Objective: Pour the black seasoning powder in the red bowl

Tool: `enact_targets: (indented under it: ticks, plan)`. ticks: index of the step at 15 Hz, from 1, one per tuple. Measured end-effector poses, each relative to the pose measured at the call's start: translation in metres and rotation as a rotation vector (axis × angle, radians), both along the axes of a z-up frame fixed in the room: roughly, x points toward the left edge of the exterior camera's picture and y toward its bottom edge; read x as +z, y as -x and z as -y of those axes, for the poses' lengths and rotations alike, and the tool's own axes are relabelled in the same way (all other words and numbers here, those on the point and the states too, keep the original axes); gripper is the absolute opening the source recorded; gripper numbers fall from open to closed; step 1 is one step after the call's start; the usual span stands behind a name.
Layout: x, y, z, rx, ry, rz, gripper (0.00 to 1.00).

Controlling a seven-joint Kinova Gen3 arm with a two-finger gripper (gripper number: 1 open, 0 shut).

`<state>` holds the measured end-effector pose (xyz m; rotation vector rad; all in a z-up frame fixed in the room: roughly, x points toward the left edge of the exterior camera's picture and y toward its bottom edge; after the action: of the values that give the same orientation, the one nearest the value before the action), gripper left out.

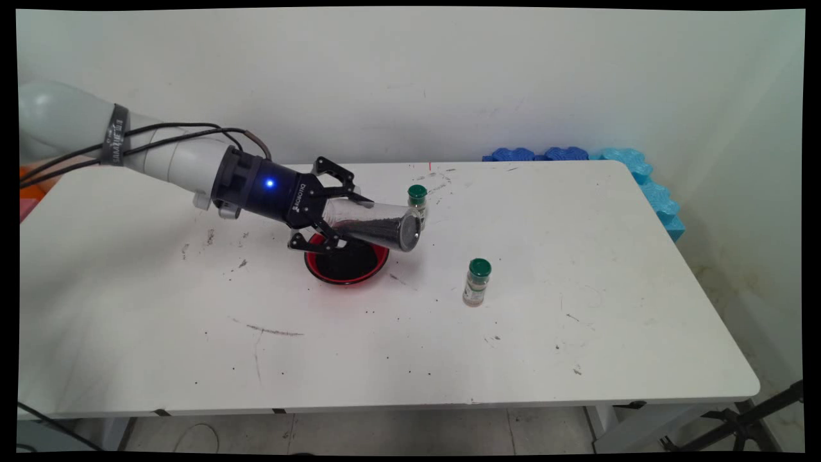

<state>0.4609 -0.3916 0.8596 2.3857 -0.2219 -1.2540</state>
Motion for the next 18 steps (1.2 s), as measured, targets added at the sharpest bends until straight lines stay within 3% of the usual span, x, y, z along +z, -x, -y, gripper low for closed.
enact_targets:
  ticks: [18]
  plan:
    - [-0.0039,0.0064,-0.0003,0.150,-0.124,-0.122,0.00]
